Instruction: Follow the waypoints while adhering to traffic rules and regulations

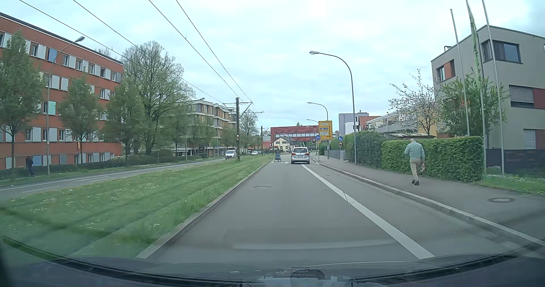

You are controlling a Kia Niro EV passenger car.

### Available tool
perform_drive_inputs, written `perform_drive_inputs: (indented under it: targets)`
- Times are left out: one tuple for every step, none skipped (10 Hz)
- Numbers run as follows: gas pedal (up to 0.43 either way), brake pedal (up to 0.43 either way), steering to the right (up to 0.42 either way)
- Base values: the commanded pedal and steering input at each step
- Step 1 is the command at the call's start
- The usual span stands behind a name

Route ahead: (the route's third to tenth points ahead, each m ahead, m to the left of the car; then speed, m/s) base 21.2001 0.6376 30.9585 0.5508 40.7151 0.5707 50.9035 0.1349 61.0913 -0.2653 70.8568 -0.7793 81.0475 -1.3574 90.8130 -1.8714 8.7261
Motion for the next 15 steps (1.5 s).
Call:
perform_drive_inputs:
  targets:
    - [0.118,0.0,-0.008]
    - [0.118,0.0,-0.007]
    - [0.118,0.0,-0.006]
    - [0.118,0.0,-0.006]
    - [0.118,0.0,-0.005]
    - [0.118,0.0,-0.004]
    - [0.118,0.0,-0.003]
    - [0.118,0.0,-0.002]
    - [0.118,0.0,-0.002]
    - [0.118,0.0,-0.002]
    - [0.118,0.0,-0.002]
    - [0.118,0.0,-0.001]
    - [0.118,0.0,-0.002]
    - [0.118,0.0,-0.001]
    - [0.157,0.0,-0.001]
